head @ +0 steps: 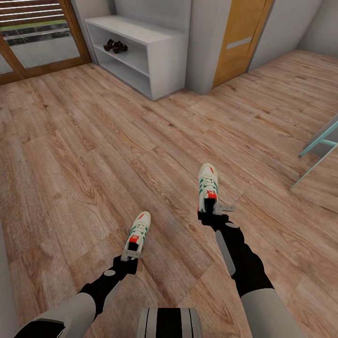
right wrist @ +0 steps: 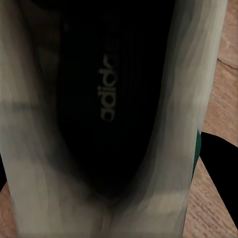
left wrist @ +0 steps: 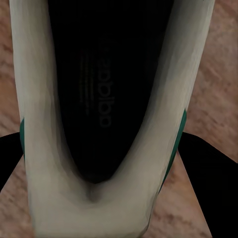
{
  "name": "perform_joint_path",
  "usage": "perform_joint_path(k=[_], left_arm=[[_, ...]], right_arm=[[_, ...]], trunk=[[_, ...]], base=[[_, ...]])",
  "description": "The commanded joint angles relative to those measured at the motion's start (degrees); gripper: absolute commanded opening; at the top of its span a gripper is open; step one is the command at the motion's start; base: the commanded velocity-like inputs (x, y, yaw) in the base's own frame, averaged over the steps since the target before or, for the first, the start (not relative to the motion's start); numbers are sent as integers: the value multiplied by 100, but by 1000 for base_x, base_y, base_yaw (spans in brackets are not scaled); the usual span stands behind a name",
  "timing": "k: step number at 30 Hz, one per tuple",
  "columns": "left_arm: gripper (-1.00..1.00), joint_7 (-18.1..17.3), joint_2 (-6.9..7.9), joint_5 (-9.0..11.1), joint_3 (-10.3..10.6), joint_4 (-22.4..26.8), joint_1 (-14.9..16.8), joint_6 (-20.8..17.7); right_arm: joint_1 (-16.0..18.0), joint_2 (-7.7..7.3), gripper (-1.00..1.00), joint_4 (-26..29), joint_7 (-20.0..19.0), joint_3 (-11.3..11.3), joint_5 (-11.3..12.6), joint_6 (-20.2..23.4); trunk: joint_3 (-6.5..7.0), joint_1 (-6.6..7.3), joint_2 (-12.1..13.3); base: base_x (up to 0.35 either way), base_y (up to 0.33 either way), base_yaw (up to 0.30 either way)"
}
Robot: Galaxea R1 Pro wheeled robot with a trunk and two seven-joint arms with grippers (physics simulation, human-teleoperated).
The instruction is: Pick up the two gym shoes and the two sandals from the corridor floor and place them onto the hallstand (shoe rack) in the corridor, making sure they are on the rack and not on the floor. Arrange them so the two gym shoes are next to each other and the two sandals are next to each other.
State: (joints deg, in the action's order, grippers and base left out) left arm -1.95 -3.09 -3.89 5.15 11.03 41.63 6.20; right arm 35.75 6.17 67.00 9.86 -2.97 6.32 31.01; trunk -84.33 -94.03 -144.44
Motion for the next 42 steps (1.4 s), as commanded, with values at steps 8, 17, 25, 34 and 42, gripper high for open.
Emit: perform_joint_path(k=[8,17,25,34,42], left_arm=[[-100,2,1,-42,8,-3,2,21],[-100,2,-5,-36,-6,30,3,18],[-100,14,-23,-8,-14,1307,5,-508],[-100,4,-170,97,4,2753,11,-1353],[-100,10,-164,610,0,2785,12,-1362]], right_arm=[[2,-2,-100,6,52,-10,63,19],[2,-2,-100,6,52,-17,63,19],[2,0,-100,54,43,-19,29,10],[2,-1,-100,836,50,-71,2,10],[2,-2,-100,858,51,-51,13,10]], trunk=[[-3,1,-1],[196,24,11],[373,45,21],[573,68,33],[791,89,44]], base=[[0,0,0],[0,0,0],[0,0,0],[0,0,0],[0,0,0]])
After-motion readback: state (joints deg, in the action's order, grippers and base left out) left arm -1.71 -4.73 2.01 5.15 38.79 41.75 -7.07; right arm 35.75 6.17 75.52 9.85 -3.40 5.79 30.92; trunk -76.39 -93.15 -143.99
